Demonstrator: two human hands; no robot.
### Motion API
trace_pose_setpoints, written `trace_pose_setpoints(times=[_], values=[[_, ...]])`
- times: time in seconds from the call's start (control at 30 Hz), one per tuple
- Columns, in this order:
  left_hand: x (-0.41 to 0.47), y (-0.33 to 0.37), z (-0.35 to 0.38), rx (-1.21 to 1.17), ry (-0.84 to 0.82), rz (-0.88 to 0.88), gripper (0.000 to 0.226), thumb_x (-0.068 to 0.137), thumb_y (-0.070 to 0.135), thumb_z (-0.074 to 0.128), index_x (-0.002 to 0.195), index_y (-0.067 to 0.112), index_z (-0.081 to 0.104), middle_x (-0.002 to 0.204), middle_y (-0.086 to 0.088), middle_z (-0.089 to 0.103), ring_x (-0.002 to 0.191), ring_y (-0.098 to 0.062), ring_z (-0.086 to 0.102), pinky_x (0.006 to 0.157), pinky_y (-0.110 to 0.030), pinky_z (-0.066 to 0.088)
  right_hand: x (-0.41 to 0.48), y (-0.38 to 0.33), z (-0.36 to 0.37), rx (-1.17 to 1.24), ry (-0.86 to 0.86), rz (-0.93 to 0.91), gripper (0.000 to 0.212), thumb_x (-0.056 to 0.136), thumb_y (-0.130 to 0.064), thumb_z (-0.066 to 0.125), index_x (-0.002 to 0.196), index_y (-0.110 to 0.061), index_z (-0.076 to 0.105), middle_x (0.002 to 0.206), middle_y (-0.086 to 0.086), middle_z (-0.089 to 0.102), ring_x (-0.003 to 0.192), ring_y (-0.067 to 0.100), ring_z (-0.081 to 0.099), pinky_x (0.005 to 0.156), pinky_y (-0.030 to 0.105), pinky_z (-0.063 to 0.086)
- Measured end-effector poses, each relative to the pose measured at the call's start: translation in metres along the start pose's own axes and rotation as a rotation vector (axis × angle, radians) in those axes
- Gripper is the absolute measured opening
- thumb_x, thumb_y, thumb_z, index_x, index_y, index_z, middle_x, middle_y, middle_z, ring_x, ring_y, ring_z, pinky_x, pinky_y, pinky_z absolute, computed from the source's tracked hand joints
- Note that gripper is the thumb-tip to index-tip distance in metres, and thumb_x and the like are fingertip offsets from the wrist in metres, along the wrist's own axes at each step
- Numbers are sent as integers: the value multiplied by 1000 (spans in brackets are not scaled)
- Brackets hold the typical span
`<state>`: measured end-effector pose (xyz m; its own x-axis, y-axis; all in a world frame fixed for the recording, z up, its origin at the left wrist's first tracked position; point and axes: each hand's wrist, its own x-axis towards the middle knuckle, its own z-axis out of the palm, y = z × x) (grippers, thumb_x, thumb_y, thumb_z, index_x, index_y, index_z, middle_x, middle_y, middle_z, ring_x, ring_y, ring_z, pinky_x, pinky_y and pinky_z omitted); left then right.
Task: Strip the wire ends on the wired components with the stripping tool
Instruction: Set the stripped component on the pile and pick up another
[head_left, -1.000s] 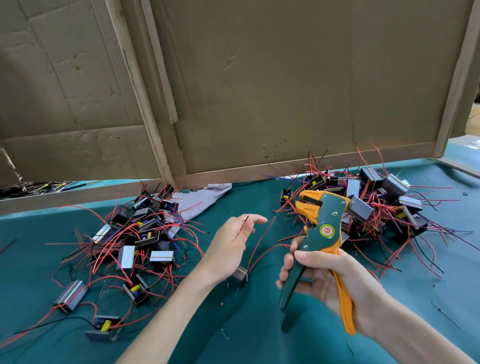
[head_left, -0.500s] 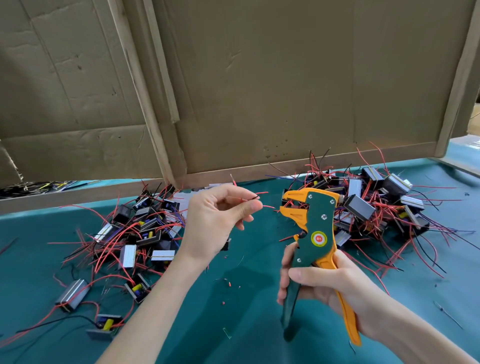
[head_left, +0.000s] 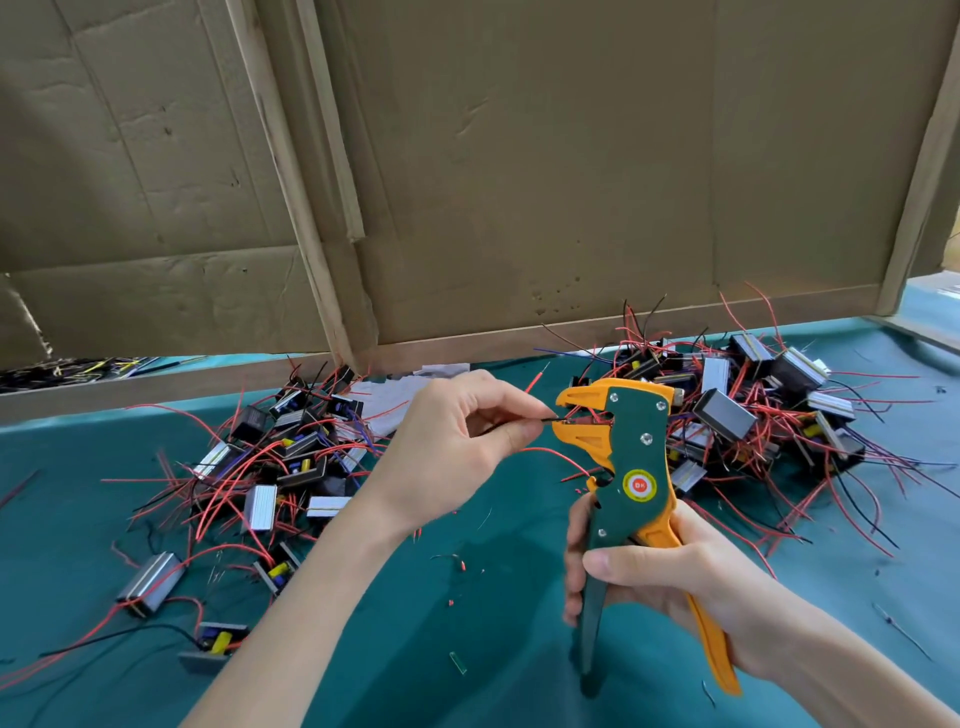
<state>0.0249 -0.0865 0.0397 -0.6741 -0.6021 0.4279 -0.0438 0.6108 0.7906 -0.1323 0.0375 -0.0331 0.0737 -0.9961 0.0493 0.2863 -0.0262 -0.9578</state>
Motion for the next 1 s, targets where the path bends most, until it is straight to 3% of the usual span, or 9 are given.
trace_pose_setpoints(times=[0.13, 0.27, 0.33, 0.6, 0.73, 0.83, 0.93, 1.0], values=[[0, 4, -4, 61, -26, -26, 22, 81, 3, 72, 80, 24, 74, 80, 0, 73, 73, -17, 66, 72, -26, 54, 0, 1, 1, -7, -21, 5, 33, 70, -19, 86, 92, -5, 67, 81, 25, 63, 75, 40, 64, 76, 50, 53], [-2, 9, -7, 115, -53, -17, 20, 79, 3, 74, 77, 22, 74, 60, 19, 65, 54, 6, 54, 57, -6, 40, -2, 0, 3, -26, -22, 12, 33, 68, -23, 87, 89, -7, 67, 78, 24, 63, 73, 40, 63, 74, 49, 54], [-3, 11, -8, 119, -57, -24, 17, 79, 0, 73, 78, 16, 75, 56, 23, 62, 52, 8, 54, 56, -2, 38, -3, -1, 5, -36, 13, 13, 34, 65, -24, 89, 85, -7, 67, 75, 24, 61, 71, 39, 62, 71, 47, 54], [-3, 14, -11, 144, -79, -36, 22, 78, 3, 75, 75, 24, 73, 60, 19, 66, 55, 8, 57, 57, -4, 40, -6, -5, 16, -187, 163, 35, 30, 63, -31, 81, 64, -9, 61, 53, 19, 55, 45, 30, 55, 51, 35, 50], [-2, 6, -8, 189, -63, -41, 15, 80, 11, 75, 74, 25, 74, 64, 0, 69, 54, -2, 56, 55, -14, 44, -3, 9, 25, -96, 344, 47, 32, 61, -29, 78, 50, -14, 52, 41, 15, 41, 30, 23, 41, 38, 28, 39], [0, -5, -3, 239, -55, -97, 8, 82, 12, 74, 77, 18, 74, 62, 7, 67, 54, 2, 53, 58, -11, 43, 0, 12, 25, 11, 307, 84, 32, 55, -30, 82, 54, -13, 56, 48, 18, 47, 36, 27, 48, 43, 33, 45], [3, -14, -4, 343, -12, -112, 11, 84, 13, 71, 78, 21, 70, 70, 16, 65, 62, 7, 55, 64, -7, 39, 2, 6, 21, 196, 130, 163, 23, 62, -17, 83, 75, -7, 68, 71, 24, 59, 61, 37, 62, 66, 48, 55], [11, -14, -8, 387, 89, -82, 11, 86, 11, 69, 78, 19, 69, 71, 17, 63, 64, 8, 54, 63, -5, 37, 4, 7, 19, 221, 127, 208, 24, 61, -13, 82, 80, -4, 68, 76, 25, 60, 66, 38, 63, 70, 48, 55]])
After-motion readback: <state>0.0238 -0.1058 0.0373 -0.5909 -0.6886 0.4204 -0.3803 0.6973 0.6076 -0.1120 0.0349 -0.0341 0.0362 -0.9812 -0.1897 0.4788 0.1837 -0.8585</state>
